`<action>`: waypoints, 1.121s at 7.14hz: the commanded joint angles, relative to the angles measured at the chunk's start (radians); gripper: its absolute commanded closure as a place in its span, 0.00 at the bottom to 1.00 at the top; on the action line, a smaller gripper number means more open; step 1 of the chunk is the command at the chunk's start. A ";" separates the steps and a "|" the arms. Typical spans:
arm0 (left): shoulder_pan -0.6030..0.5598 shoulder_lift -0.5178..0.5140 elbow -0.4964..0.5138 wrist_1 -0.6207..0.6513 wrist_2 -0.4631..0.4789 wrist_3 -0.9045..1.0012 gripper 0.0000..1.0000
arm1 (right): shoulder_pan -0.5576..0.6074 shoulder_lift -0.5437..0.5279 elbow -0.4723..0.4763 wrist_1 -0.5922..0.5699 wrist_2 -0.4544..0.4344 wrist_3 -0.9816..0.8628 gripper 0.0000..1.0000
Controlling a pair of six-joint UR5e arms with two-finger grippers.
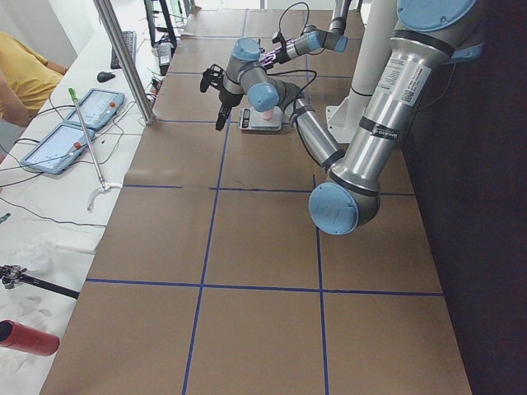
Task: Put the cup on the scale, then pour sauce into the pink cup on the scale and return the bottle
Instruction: 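Turn the bottle upright and move it back with the right gripper, then lower the bottle to its spot on the table with the right gripper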
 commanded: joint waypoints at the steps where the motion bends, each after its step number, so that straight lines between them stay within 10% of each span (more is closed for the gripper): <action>1: -0.044 0.025 -0.035 0.011 0.002 0.009 0.00 | 0.006 -0.013 0.005 0.003 0.009 0.004 1.00; 8: -0.058 0.008 -0.035 0.008 -0.003 -0.004 0.00 | -0.006 -0.157 0.010 -0.137 -0.094 0.029 1.00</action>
